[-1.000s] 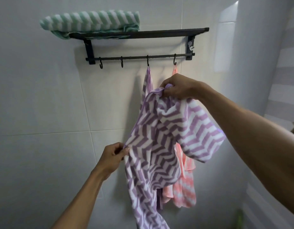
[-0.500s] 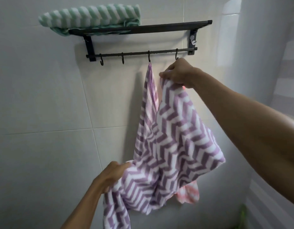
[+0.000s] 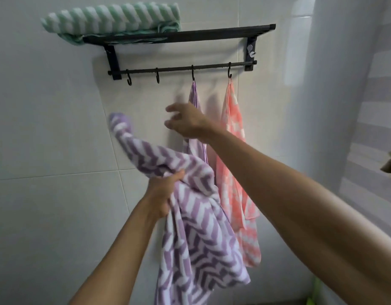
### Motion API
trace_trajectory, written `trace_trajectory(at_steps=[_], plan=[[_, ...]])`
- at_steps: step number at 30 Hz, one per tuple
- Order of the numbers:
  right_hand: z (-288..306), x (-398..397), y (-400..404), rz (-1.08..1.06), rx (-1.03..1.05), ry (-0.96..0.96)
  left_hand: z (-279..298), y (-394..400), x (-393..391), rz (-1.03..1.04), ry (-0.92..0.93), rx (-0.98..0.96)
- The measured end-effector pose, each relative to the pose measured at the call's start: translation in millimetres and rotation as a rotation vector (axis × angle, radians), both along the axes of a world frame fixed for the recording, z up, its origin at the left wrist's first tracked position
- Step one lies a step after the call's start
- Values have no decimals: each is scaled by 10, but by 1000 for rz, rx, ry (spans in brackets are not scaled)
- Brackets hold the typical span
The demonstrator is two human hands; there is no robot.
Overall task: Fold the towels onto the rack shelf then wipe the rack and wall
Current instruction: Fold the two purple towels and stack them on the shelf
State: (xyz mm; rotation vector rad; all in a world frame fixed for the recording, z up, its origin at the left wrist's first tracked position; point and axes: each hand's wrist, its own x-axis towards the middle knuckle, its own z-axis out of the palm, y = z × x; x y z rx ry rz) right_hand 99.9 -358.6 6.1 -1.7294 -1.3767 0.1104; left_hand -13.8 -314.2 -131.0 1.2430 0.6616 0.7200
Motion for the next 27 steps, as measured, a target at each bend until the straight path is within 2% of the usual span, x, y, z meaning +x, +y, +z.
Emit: trace_trajectory(at_steps=[2,4,6,10,13,15,18,20,24,25,27], plan=[[-276,222,-168,-127,-89,-52,81,196,-95,10,-5,-70],[-641,384,-381,-182,-224,14,149,359,-192,-6,-29,-122],[-1111,503,-584,-196,-360,284,218,445,-283,20,-61,-165],[-2248,572,-805,-106,-556,996,290,609,-406,85,-107,-181],[-2702,321,-747,90,-457,1297,206,812,-436,90,-105,-184],[-2762,210,-613,140,-372,1251,241,755,-480,125,-66,-175],[-2499,297,-511,-87,-169,1033,230,740,-586,166,-21,-108],[-2156,492,-491,-150,-3,1009,181,782,-716,192,39,-97],[-1228,759,-529,55,217,1074,258,921,-938,144,87,-110],[-1063,749,-576,131,224,1111,315,918,-956,119,71,-101],[-981,748,-665,188,98,1084,371,910,-973,118,32,-82]])
